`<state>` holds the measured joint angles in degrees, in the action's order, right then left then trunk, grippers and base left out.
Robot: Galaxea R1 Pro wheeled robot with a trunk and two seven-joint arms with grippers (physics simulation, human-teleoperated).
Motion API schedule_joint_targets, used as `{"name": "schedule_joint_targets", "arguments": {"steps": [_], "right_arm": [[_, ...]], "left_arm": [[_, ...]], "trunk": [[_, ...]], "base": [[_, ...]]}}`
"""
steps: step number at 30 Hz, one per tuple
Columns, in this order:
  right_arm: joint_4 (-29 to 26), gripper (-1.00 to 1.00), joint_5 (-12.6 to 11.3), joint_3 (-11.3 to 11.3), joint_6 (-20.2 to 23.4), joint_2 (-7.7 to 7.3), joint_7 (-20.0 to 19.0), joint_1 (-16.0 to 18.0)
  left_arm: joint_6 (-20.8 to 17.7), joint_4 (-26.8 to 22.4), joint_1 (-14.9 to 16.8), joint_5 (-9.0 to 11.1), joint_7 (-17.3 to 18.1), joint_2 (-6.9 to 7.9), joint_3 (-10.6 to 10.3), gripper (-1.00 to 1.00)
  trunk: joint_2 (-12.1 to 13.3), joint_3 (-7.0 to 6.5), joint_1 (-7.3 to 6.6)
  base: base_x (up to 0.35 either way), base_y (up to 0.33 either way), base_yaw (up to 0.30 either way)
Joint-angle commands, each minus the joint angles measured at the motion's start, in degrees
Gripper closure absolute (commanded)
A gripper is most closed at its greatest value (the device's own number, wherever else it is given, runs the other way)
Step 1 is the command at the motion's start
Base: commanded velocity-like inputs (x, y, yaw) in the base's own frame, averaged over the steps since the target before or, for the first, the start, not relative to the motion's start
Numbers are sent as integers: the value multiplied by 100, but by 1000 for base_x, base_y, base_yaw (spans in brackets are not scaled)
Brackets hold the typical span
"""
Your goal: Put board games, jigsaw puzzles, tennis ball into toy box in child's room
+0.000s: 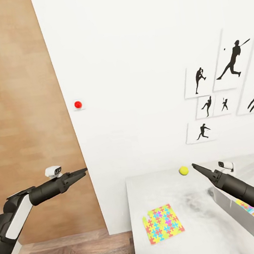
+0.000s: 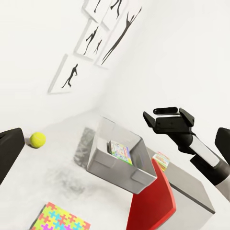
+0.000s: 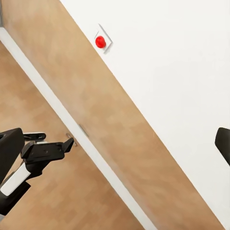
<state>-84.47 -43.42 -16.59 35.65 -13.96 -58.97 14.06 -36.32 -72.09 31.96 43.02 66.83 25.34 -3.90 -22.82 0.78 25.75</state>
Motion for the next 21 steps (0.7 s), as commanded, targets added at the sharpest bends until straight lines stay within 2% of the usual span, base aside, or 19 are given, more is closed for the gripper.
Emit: {"name": "schedule_joint_targets", "arguments": {"steps": [1, 21], "right_arm": [[1, -100, -32, 2, 48, -1, 1, 2], [1, -100, -35, -7, 31, -1, 4, 1]], "left_arm": [[-51, 2, 4, 48, -4, 6, -14, -100], [-51, 2, 6, 48, -3, 6, -14, -100]], "trunk": [[-10, 8, 3], [-10, 8, 3]], "base": [[9, 2, 0], [1, 0, 0]]}}
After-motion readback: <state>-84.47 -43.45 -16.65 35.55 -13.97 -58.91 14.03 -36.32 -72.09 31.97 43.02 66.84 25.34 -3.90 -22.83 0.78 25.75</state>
